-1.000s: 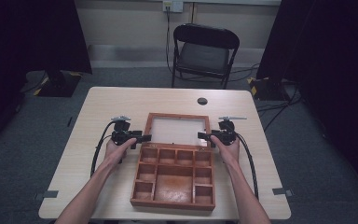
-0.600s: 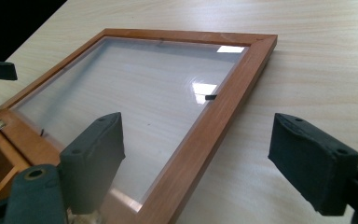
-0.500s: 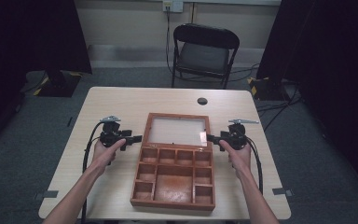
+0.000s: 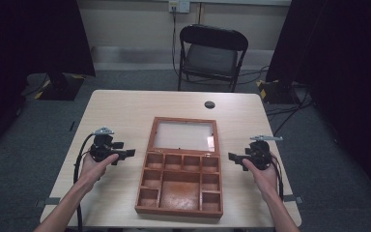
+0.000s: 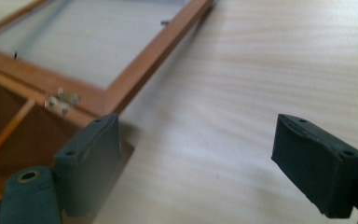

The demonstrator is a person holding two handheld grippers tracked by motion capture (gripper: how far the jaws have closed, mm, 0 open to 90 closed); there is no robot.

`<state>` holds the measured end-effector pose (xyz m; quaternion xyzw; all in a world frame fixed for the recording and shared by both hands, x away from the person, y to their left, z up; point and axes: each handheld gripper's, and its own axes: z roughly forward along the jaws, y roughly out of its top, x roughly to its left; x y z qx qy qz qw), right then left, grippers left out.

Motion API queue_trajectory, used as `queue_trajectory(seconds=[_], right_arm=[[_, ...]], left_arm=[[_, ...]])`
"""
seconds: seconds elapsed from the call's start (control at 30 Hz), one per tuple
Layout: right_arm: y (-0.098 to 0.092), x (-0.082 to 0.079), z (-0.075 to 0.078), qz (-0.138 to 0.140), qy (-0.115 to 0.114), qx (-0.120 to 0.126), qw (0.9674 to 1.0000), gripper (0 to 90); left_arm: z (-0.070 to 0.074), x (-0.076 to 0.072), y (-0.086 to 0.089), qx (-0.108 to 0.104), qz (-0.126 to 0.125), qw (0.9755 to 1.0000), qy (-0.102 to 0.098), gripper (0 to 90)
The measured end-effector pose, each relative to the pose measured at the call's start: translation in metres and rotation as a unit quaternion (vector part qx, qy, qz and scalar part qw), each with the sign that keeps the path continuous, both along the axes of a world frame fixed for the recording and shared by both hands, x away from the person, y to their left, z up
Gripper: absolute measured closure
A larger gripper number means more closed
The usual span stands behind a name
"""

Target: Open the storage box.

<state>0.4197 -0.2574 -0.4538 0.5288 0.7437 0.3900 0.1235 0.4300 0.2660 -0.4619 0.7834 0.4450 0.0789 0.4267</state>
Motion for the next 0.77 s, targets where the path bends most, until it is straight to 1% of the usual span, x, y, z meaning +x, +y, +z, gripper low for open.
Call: queue_trajectory(seconds=[0.03, 0.1, 0.13, 0.17, 0.2, 0.23, 0.27, 0.3, 0.33, 0.37, 0.4, 0.43, 0.47, 0.5, 0.53, 0.57, 0.6, 0.63, 0.67, 0.7, 0.73, 0.77], right_arm=[[-0.002, -0.004, 0.0, -0.002, 0.006, -0.006, 1.0, 15.1], [-0.006, -0.012, -0.001, -0.004, 0.006, -0.013, 0.9999, 15.1], [-0.008, -0.015, -0.003, -0.006, 0.01, -0.016, 0.9998, 15.1], [-0.01, -0.018, -0.006, -0.007, 0.014, -0.025, 0.9996, 14.9], [-0.012, -0.021, -0.009, -0.01, 0.017, -0.034, 0.9992, 14.8], [-0.015, -0.024, -0.012, -0.016, 0.02, -0.043, 0.9987, 14.8], [-0.018, -0.026, -0.016, -0.022, 0.022, -0.047, 0.9984, 14.8], [-0.021, -0.028, -0.02, -0.029, 0.024, -0.054, 0.9978, 14.9], [-0.024, -0.029, -0.023, -0.035, 0.028, -0.061, 0.9971, 15.0], [-0.026, -0.029, -0.026, -0.038, 0.032, -0.069, 0.9964, 14.9], [-0.029, -0.03, -0.031, -0.048, 0.035, -0.077, 0.9952, 14.3], [-0.031, -0.031, -0.033, -0.051, 0.026, -0.082, 0.995, 14.5], [-0.032, -0.032, -0.034, -0.056, 0.015, -0.093, 0.9939, 14.5], [-0.031, -0.033, -0.035, -0.058, 0.008, -0.111, 0.9921, 14.4], [-0.03, -0.034, -0.037, -0.056, 0.004, -0.132, 0.9896, 12.7], [-0.03, -0.035, -0.038, -0.06, -0.003, -0.131, 0.9896, 11.6], [-0.032, -0.035, -0.04, -0.061, -0.011, -0.126, 0.9901, 8.7], [-0.032, -0.036, -0.042, -0.067, -0.016, -0.124, 0.9899, 7.1], [-0.033, -0.036, -0.044, -0.066, -0.022, -0.121, 0.9902, 4.7], [-0.035, -0.036, -0.047, -0.066, -0.034, -0.116, 0.9905, 2.7], [-0.035, -0.037, -0.047, -0.069, -0.034, -0.115, 0.9904, 2.7], [-0.035, -0.037, -0.047, -0.07, -0.033, -0.115, 0.9904, 2.6]], left_arm=[[-0.003, -0.004, 0.001, 0.01, -0.001, 0.9999, 0.0, 26.7], [-0.007, -0.008, 0.002, 0.014, 0.004, 0.9999, 0.005, 25.6], [-0.009, -0.01, 0.004, 0.022, 0.004, 0.9997, 0.007, 25.5], [-0.011, -0.012, 0.004, 0.03, 0.01, 0.9995, 0.008, 25.6], [-0.013, -0.015, 0.004, 0.044, 0.015, 0.9988, 0.011, 25.7], [-0.015, -0.016, 0.006, 0.058, 0.016, 0.9981, 0.016, 25.8], [-0.017, -0.017, 0.007, 0.066, 0.018, 0.9975, 0.02, 25.8], [-0.017, -0.017, 0.007, 0.066, 0.018, 0.9975, 0.02, 25.7], [-0.02, -0.019, 0.01, 0.065, 0.017, 0.9975, 0.023, 25.7], [-0.023, -0.021, 0.014, 0.072, 0.025, 0.9969, 0.019, 25.5], [-0.025, -0.022, 0.015, 0.076, 0.032, 0.9965, 0.015, 25.1], [-0.027, -0.023, 0.018, 0.079, 0.036, 0.9962, 0.013, 25.0], [-0.029, -0.024, 0.019, 0.08, 0.042, 0.9959, 0.003, 24.7], [-0.029, -0.024, 0.02, 0.094, 0.044, 0.9946, -0.003, 24.6], [-0.03, -0.024, 0.021, 0.103, 0.045, 0.9936, -0.011, 23.5], [-0.033, -0.026, 0.021, 0.107, 0.055, 0.9922, -0.03, 22.8], [-0.037, -0.028, 0.021, 0.128, 0.055, 0.9889, -0.052, 22.4], [-0.039, -0.029, 0.021, 0.119, 0.06, 0.9894, -0.057, 20.1], [-0.04, -0.029, 0.021, 0.117, 0.06, 0.9896, -0.059, 18.2], [-0.04, -0.029, 0.021, 0.117, 0.06, 0.9896, -0.059, 17.4], [-0.04, -0.028, 0.02, 0.116, 0.063, 0.9896, -0.057, 16.9], [-0.04, -0.028, 0.02, 0.121, 0.066, 0.9888, -0.058, 15.9]])
